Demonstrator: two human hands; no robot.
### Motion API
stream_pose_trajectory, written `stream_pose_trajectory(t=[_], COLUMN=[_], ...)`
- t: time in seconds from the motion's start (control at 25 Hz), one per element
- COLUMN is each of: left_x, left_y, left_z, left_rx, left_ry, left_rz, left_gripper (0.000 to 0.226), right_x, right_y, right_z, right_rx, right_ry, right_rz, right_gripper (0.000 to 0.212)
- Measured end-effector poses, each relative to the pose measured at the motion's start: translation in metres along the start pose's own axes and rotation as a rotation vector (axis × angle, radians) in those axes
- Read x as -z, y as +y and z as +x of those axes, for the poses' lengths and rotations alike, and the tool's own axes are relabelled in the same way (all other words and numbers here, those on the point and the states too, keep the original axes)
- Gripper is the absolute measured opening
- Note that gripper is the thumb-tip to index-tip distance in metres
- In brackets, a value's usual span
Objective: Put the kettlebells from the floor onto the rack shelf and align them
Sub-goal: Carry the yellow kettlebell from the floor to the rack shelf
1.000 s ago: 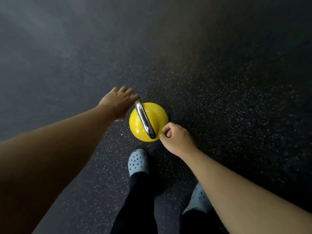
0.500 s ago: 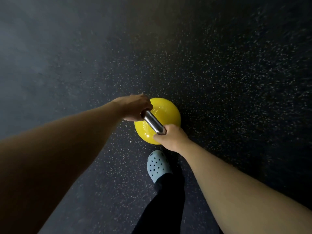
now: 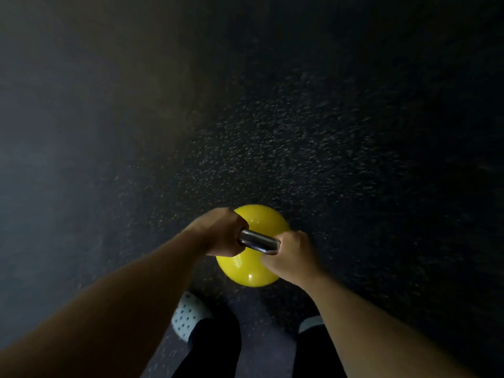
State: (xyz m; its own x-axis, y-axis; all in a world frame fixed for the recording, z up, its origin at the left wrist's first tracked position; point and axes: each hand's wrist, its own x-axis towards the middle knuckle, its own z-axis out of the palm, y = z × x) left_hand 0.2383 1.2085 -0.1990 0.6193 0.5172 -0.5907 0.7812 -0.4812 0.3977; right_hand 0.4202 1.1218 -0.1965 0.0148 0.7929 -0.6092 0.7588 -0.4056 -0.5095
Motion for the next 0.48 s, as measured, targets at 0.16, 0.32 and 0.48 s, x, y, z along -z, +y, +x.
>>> stream_pose_trajectory(t=[0.16, 0.32, 0.48], left_x=[0.058, 0.117, 0.164], left_y=[0.135, 0.281, 0.421], left_z=[0.086, 0.16, 0.235], left_rx=[-0.16, -0.276, -0.455], left_ry=[0.002, -0.005, 0.038], left_rz=[0.151, 0.269, 0.372], left_gripper=[0.013, 0.018, 0.02], right_x=[0.115, 0.235, 0.34], right_y=[0.089, 0.181, 0.267], right_z=[-0.033, -0.08, -0.123], right_rx=[-0.127, -0.16, -0.232], right_ry=[0.165, 0.349, 0.505], right_rz=[0.074, 0.044, 0.026], right_gripper=[0.03, 0.03, 0.037])
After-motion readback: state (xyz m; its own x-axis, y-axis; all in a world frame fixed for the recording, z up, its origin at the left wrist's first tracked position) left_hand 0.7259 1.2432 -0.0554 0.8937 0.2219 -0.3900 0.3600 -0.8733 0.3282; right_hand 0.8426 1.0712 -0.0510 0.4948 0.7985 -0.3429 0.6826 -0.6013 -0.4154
